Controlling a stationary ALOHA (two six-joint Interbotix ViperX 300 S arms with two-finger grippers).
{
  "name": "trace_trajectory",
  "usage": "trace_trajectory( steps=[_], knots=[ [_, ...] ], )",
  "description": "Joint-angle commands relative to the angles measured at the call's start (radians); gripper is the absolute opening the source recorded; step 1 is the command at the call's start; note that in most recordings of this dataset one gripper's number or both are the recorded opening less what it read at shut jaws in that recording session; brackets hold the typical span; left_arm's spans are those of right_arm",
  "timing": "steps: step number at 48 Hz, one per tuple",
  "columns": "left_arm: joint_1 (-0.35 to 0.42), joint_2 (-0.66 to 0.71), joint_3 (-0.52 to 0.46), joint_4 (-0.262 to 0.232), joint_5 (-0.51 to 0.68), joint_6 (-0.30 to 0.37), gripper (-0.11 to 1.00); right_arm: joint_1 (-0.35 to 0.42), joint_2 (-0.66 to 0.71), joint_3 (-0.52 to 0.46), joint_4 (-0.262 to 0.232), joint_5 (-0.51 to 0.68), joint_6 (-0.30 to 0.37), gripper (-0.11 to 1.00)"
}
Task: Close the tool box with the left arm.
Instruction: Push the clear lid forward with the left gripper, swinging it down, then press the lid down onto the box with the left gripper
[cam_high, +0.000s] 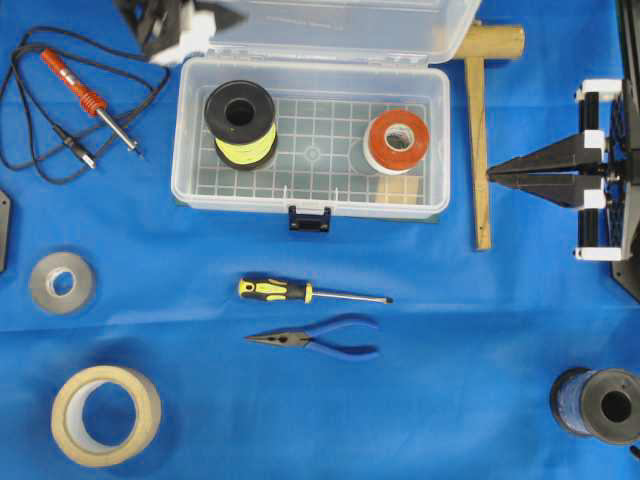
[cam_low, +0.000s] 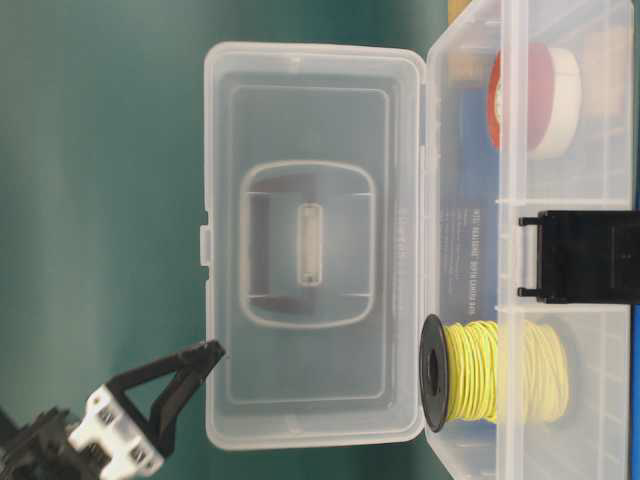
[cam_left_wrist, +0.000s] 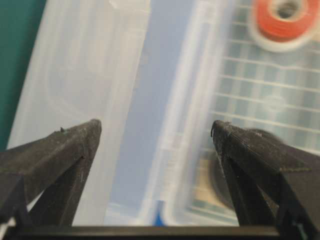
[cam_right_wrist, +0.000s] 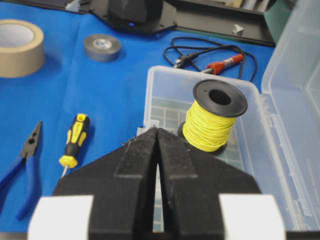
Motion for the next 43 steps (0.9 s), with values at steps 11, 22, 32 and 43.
trace_trajectory(
  steps=[11,22,32,43],
  knots=[
    [-0.137,-0.104,0.103,-0.015,0.015,-0.067,0.88,0.000,0.005,-0.015,0.002,-0.006,-0.002,0.00],
    [-0.288,-0.181,0.156,-0.014,0.014,-0.155,0.88,-0.002,0.006,-0.015,0.000,-0.006,-0.002,0.00],
    [-0.390,-0.258,0.181,-0.014,-0.026,-0.172,0.88,-0.005,0.005,-0.015,0.000,-0.008,-0.003,0.00],
    [-0.393,-0.396,0.247,-0.009,-0.186,-0.158,0.88,-0.005,0.003,-0.018,0.002,-0.009,-0.003,0.00]
  ],
)
